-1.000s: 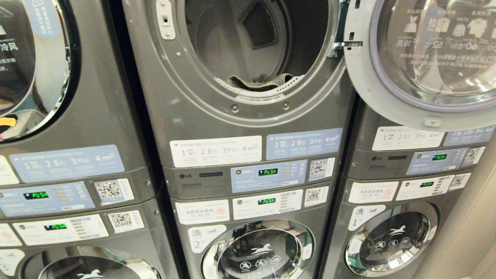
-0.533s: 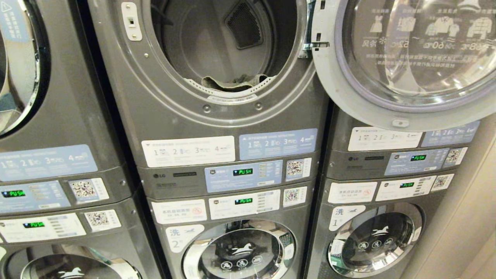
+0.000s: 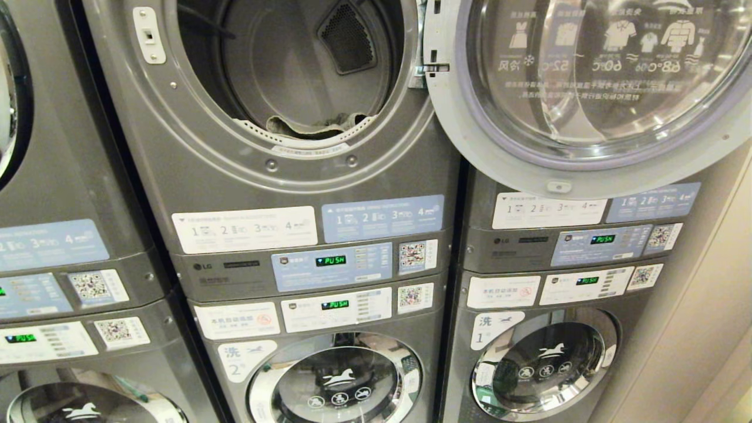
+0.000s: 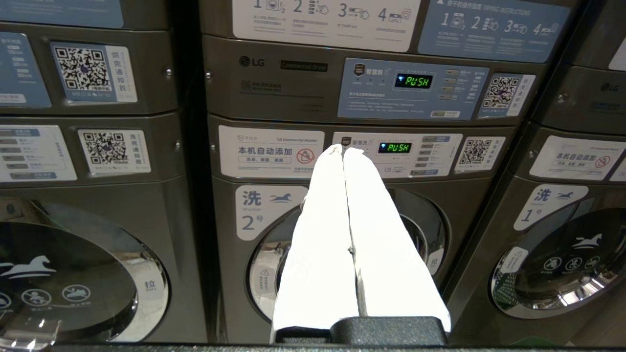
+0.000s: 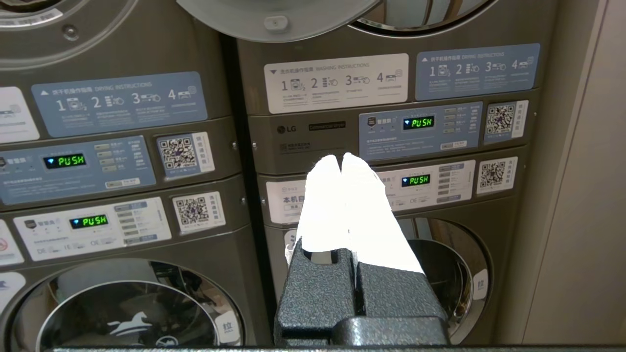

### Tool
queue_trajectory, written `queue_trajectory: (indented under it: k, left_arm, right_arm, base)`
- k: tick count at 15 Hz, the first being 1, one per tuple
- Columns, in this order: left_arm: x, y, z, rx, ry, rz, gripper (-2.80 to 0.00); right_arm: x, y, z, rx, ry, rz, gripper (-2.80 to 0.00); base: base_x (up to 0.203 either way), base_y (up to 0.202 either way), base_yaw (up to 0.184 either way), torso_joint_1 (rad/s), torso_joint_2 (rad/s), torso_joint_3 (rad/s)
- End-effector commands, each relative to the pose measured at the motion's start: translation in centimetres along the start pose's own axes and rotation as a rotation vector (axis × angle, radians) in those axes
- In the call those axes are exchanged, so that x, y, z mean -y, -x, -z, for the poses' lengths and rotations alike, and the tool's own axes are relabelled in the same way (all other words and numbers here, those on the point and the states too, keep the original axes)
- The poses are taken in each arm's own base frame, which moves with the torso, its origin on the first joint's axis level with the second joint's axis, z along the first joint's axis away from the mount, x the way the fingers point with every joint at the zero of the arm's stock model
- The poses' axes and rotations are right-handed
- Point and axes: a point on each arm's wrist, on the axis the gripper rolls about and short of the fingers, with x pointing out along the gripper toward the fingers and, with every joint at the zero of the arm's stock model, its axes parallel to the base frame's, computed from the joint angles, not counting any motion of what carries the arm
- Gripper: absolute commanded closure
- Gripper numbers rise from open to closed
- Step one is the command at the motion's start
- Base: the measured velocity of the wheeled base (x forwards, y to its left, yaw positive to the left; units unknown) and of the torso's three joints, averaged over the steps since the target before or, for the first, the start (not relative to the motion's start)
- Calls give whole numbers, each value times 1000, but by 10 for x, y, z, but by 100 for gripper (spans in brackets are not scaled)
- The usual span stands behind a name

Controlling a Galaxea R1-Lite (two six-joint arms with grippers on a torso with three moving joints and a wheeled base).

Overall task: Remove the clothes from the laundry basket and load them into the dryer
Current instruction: Close the dryer

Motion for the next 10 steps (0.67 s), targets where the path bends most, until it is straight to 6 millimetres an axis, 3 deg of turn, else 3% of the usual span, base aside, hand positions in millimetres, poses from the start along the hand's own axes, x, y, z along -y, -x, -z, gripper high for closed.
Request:
queue_trajectory:
  k: [1,10]
  left_arm:
    - [0,-1,4,-13,0,-1,0]
    - [0,-1,4,-13,0,-1,0]
  right_arm:
    - [1,-1,11,-38,3,4,0]
    - [1,-1,8,-6,-18,12,0]
  base:
    - [0,0,0,0,0,0]
    - [0,0,0,0,0,0]
